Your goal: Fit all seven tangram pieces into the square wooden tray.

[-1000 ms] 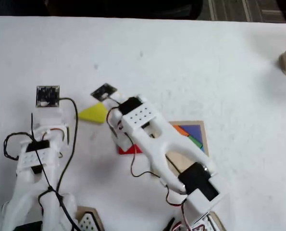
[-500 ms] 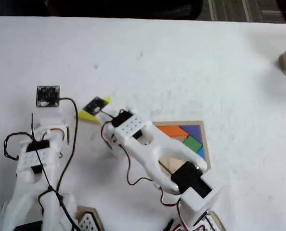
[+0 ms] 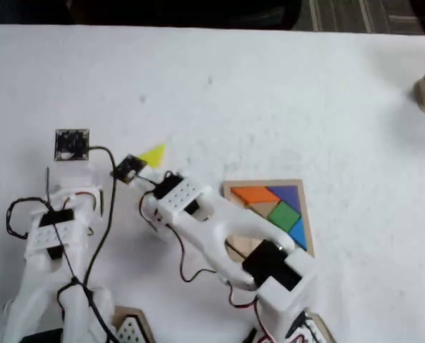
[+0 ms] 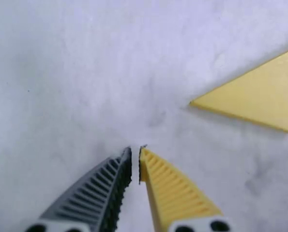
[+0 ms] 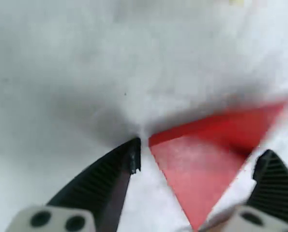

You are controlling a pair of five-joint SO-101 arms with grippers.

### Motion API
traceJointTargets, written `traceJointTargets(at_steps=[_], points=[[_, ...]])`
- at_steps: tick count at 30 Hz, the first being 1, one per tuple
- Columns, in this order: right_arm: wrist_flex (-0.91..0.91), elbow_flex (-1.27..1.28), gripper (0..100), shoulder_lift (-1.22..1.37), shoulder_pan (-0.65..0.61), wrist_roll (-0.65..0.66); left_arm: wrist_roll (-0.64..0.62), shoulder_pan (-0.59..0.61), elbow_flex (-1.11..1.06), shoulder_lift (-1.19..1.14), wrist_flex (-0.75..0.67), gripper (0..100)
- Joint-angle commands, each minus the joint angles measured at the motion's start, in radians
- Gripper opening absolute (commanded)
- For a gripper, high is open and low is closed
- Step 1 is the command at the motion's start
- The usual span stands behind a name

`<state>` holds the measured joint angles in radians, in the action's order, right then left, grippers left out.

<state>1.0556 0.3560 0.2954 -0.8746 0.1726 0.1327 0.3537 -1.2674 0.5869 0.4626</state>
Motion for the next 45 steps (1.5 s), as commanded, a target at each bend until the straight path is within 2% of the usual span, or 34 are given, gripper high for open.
traceJointTargets(at_steps=[1, 7, 15, 21, 26, 31, 36, 39, 45], points=[[0.01, 0.011, 36.2, 0.025, -0.03, 0.012, -0.003, 0.012, 0.008, 0.033, -0.026, 6], [0.022, 0.005, 34.2, 0.036, -0.03, 0.066, -0.003, 0.012, 0.008, 0.033, -0.026, 6], [0.015, -0.026, 12.1, 0.036, -0.031, 0.075, -0.003, 0.012, 0.008, 0.033, -0.026, 6], [0.024, -0.025, 10.6, 0.018, -0.028, 0.072, -0.003, 0.012, 0.006, 0.033, -0.026, 6], [0.076, -0.021, 10.6, -0.084, 0.031, 0.043, -0.003, 0.012, 0.006, 0.033, -0.026, 6], [0.079, -0.021, 13.9, -0.177, 0.079, -0.075, -0.003, 0.012, 0.006, 0.033, -0.026, 6], [0.073, -0.026, 34.4, -0.196, 0.042, -0.279, -0.003, 0.012, 0.006, 0.033, -0.026, 6], [0.03, -0.028, 43.4, -0.194, 0.007, -0.316, -0.003, 0.012, 0.008, 0.033, -0.026, 6], [-0.114, -0.029, 40.6, -0.147, -0.007, -0.316, -0.003, 0.012, 0.008, 0.033, -0.026, 6]])
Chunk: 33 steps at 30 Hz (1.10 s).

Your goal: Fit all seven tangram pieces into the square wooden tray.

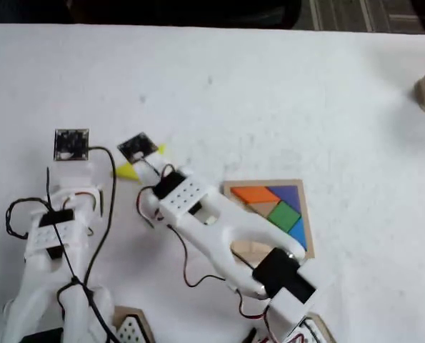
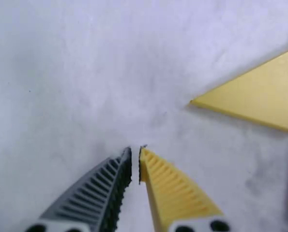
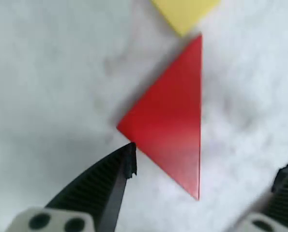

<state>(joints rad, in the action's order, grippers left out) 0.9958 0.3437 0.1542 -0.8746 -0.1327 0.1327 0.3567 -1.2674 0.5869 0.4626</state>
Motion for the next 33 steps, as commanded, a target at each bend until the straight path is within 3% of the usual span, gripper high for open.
traceJointTargets(at_steps=[1, 14, 21, 24, 30, 33], points=[[-0.071, -0.018, 40.1, 0.012, -0.01, -0.011, -0.003, 0.008, 0.008, 0.033, -0.026, 6], [-0.045, -0.092, 40.1, 0.17, -0.077, -0.008, -0.003, 0.008, 0.008, 0.033, -0.026, 6], [-0.039, -0.094, 39.5, 0.18, -0.09, 0.06, -0.003, 0.008, 0.008, 0.033, -0.026, 6], [-0.042, -0.094, 33.2, 0.179, -0.09, 0.061, -0.003, 0.008, 0.008, 0.033, -0.026, 6], [-0.096, -0.094, 9.4, 0.177, -0.084, 0.061, -0.003, 0.008, 0.008, 0.033, -0.026, 6], [-0.09, -0.092, 9.1, 0.177, -0.07, 0.055, -0.003, 0.008, 0.008, 0.033, -0.026, 6]])
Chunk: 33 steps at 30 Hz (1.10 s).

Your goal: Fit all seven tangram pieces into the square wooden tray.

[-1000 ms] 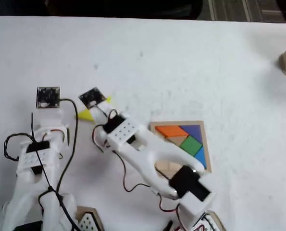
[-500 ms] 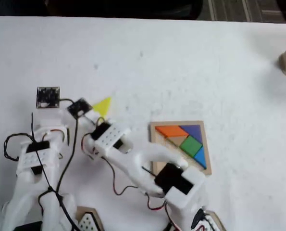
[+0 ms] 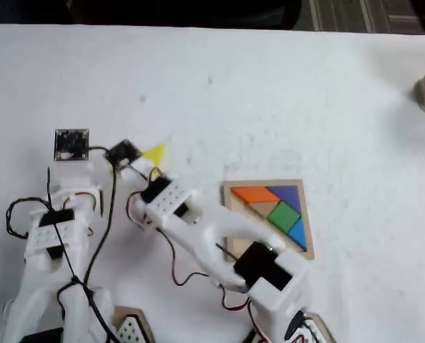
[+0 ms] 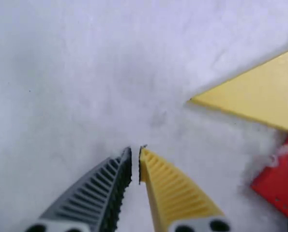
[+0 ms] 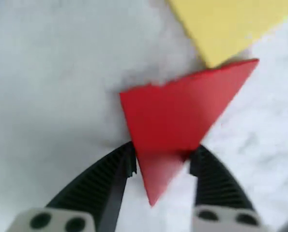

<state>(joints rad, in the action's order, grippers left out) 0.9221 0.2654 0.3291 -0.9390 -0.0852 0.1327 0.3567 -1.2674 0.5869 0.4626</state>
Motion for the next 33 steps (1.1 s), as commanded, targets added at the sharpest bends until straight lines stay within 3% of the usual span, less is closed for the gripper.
traceJointTargets(at_steps=[1, 7, 9, 13, 22, 27, 33], points=[[-0.015, -0.012, 11.5, 0.002, -0.004, 0.006, -0.003, 0.008, 0.008, 0.033, -0.026, 6], [0.099, -0.055, 38.5, -0.021, -0.028, -0.006, -0.003, 0.008, 0.008, 0.033, -0.026, 6], [0.13, -0.094, 43.2, -0.045, -0.031, -0.075, -0.003, 0.008, 0.008, 0.033, -0.028, 6], [0.134, -0.176, 43.3, -0.051, -0.027, -0.167, -0.008, 0.01, 0.009, 0.033, -0.035, 6], [0.151, -0.477, 43.3, 0.177, 0.005, -0.213, -0.026, 0.064, 0.014, 0.031, -0.08, 6], [0.311, -0.634, 42.7, 0.32, 0.007, -0.213, -0.06, 0.064, 0.015, 0.031, -0.078, 6], [0.389, -0.672, 24.7, 0.403, 0.058, -0.207, -0.06, 0.064, 0.014, 0.031, -0.077, 6]])
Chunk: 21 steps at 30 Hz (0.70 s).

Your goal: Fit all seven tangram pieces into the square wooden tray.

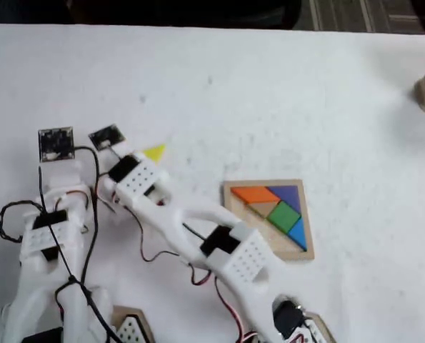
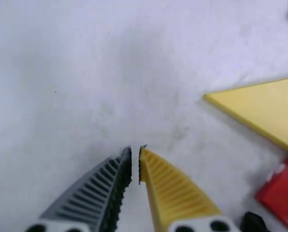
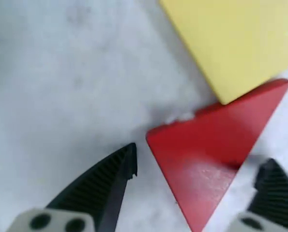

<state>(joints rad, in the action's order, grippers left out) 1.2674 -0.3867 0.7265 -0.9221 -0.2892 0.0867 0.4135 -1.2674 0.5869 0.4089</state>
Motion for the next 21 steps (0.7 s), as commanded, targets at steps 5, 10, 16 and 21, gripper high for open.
traceJointTargets(at_steps=[5, 10, 16, 21], points=[[0.059, 0.017, 18.0, -0.022, 0.048, -0.002, -0.014, 0.021, 0.014, 0.031, -0.025, 6], [0.058, 0.084, 18.0, -0.074, 0.05, 0.008, -0.014, 0.021, 0.014, 0.031, -0.025, 6], [-0.001, 0.249, 18.0, -0.183, 0.099, 0.048, -0.014, 0.021, 0.014, 0.031, -0.026, 6], [-0.124, 0.462, 18.0, -0.364, 0.136, 0.051, -0.014, 0.019, 0.012, 0.031, -0.026, 6]])
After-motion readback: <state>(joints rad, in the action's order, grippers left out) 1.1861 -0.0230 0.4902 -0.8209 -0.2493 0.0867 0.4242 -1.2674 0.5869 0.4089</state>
